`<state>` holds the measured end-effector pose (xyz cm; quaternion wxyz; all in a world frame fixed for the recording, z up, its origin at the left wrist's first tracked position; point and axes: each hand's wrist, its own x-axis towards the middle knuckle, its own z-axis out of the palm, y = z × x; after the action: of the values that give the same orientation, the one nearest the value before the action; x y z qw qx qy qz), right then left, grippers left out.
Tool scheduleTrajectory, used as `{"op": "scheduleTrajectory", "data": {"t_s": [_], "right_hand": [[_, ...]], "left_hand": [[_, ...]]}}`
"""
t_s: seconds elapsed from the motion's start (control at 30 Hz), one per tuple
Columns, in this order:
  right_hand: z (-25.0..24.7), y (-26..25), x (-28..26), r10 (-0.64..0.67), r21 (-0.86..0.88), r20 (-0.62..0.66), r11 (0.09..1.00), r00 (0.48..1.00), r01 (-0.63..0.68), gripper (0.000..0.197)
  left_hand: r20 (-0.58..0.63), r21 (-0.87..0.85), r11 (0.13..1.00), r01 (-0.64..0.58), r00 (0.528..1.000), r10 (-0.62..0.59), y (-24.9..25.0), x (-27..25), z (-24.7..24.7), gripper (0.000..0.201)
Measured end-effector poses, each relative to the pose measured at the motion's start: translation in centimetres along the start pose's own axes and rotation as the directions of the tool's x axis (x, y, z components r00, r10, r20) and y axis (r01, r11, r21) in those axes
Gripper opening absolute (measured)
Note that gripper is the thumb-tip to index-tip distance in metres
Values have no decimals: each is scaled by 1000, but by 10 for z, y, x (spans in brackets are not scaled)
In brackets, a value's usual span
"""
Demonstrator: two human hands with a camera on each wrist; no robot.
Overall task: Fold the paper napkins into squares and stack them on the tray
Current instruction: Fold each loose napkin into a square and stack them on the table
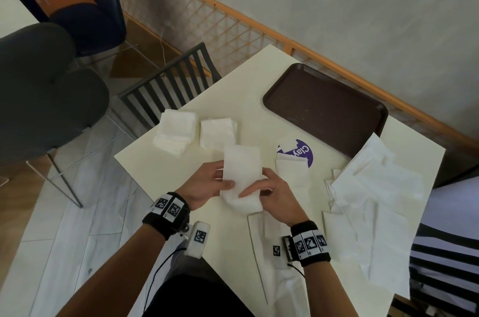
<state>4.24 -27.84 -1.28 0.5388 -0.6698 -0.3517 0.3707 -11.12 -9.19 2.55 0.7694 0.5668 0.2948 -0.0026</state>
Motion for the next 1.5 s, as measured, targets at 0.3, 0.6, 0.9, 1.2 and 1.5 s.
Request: {"op": "scheduleTrajectory", "data": {"t_s": [0.3,0.6,0.9,1.2,1.5], "right_hand": [[38,17,15,434,435,-198,842,879,-318,21],[48,13,18,349,288,-255,918,902,-273,20],[53,17,14,303,119,-141,950,942,-288,42],[56,21,15,336,10,-224,939,915,-343,39],[61,20,14,373,72,-326,926,868,-371,37]], "left_hand": [[-114,-230,971,60,990,-89,-41,0,-7,42],[-321,-127,985,-115,945,69,-54,-3,1,53],[-423,-149,987,-58,906,-10,-62,4,3,31],[-536,-43,998,-36,844,7,-70,7,3,17],[-596,192,981,-13,793,127,-65,6,-2,21]]}}
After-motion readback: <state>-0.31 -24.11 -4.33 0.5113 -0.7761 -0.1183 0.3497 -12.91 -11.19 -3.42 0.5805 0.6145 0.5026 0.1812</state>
